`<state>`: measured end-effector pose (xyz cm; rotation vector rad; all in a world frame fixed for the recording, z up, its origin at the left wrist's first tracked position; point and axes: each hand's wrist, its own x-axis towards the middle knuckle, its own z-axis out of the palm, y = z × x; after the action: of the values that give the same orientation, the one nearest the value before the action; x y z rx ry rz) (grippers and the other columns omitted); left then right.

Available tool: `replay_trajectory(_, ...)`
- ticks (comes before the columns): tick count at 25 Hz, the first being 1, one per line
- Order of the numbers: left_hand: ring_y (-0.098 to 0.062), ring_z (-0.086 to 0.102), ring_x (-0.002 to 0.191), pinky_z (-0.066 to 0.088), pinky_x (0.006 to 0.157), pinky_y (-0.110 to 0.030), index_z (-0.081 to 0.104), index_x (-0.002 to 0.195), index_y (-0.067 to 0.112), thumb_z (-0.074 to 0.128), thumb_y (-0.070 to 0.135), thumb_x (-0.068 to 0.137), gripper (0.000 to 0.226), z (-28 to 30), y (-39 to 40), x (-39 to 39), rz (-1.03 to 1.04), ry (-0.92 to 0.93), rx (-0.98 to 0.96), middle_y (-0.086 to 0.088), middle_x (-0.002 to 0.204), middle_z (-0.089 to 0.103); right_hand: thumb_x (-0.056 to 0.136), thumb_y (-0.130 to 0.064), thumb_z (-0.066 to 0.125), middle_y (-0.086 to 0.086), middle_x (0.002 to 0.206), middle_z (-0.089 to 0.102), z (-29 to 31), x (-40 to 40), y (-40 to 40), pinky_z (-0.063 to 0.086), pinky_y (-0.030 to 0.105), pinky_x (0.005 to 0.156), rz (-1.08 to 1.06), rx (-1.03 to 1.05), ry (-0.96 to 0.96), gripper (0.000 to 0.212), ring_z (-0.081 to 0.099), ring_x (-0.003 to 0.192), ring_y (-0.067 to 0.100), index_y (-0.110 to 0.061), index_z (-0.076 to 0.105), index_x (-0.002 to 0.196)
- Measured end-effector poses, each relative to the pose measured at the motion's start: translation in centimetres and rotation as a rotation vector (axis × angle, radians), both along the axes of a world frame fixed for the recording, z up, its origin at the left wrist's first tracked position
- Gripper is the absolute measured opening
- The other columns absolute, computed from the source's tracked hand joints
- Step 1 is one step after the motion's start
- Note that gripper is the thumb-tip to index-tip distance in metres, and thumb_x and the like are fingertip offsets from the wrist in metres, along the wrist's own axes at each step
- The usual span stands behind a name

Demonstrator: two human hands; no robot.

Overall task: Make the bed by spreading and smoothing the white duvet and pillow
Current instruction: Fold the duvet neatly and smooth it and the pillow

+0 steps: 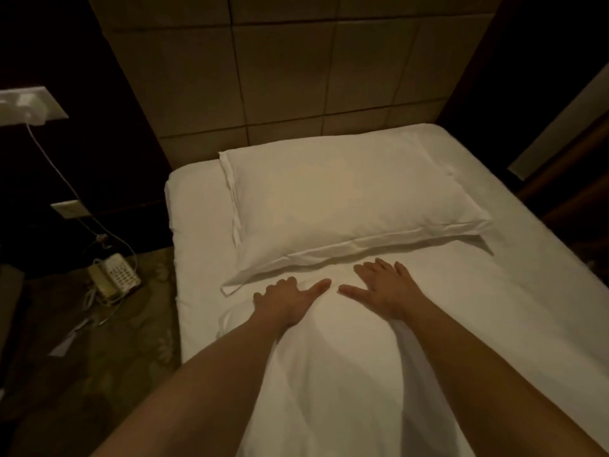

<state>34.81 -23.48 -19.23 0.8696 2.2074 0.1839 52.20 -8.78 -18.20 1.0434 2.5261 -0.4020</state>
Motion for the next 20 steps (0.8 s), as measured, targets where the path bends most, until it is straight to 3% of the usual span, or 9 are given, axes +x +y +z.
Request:
replay_trajectory(6, -0.03, 0.046, 0.138, 0.027, 0.116, -0.052, 0.043, 0.151, 0.021, 0.009, 0.101, 0.07, 0.119, -5.4, 1.5, -3.0, 0.019, -0.089, -0.143, -0.007, 0.152, 0.049, 0.077, -0.091, -0.003, 0.003, 0.136, 0.061, -6.9, -2.7, 3.5, 0.024, 0.046, 0.115, 0.091, 0.094, -0.085, 0.106, 0.05, 0.13, 0.022, -0.025, 0.054, 0.138)
replay_trajectory(10, -0.028, 0.062, 0.112, 0.043, 0.1, -0.043, 0.068, 0.12, 0.016, 0.005, 0.095, 0.077, 0.11, -4.6, 0.6, -1.2, 0.048, -0.089, -0.117, -0.008, 0.127, 0.067, 0.077, -0.091, -0.001, 0.001, 0.091, 0.069, -5.7, -1.8, 2.5, 0.046, 0.04, 0.091, 0.061, 0.136, -0.111, 0.099, 0.064, 0.091, 0.023, -0.019, 0.067, 0.087)
replay_trajectory(12, -0.028, 0.062, 0.11, 0.044, 0.098, -0.041, 0.069, 0.117, 0.014, 0.005, 0.093, 0.08, 0.108, -1.7, -0.1, 0.0, 0.03, -0.055, -0.095, -0.009, 0.124, 0.068, 0.077, -0.093, 0.002, -0.002, 0.075, 0.063, -2.8, -0.2, 1.6, 0.05, 0.037, 0.078, 0.013, 0.165, -0.077, 0.095, 0.064, 0.078, 0.021, -0.02, 0.063, 0.071)
replay_trajectory(14, -0.03, 0.059, 0.119, 0.041, 0.103, -0.042, 0.063, 0.131, 0.011, 0.005, 0.091, 0.081, 0.112, 2.6, -0.7, 1.3, -0.023, -0.066, -0.083, -0.013, 0.135, 0.062, 0.076, -0.094, 0.002, -0.004, 0.069, 0.06, 1.2, 2.1, 0.3, 0.047, 0.034, 0.071, -0.031, 0.2, -0.018, 0.095, 0.063, 0.074, 0.021, -0.02, 0.061, 0.066)
replay_trajectory(18, -0.031, 0.051, 0.132, 0.032, 0.112, -0.04, 0.055, 0.142, 0.006, 0.005, 0.089, 0.082, 0.114, 14.9, -4.0, 8.0, -0.219, -0.077, -0.031, -0.015, 0.148, 0.052, 0.081, -0.09, 0.006, -0.003, 0.067, 0.054, 13.3, 10.2, -4.2, 0.044, 0.036, 0.073, -0.102, 0.281, 0.058, 0.087, 0.056, 0.073, 0.022, -0.022, 0.056, 0.062)
replay_trajectory(20, -0.028, 0.049, 0.135, 0.031, 0.113, -0.036, 0.057, 0.142, 0.012, 0.003, 0.099, 0.071, 0.125, 20.6, -7.0, 13.5, -0.33, -0.109, 0.035, -0.01, 0.149, 0.052, 0.086, -0.087, 0.008, -0.002, 0.065, 0.055, 18.9, 16.7, -8.3, 0.045, 0.036, 0.073, -0.168, 0.284, 0.106, 0.085, 0.056, 0.07, 0.021, -0.022, 0.058, 0.062)
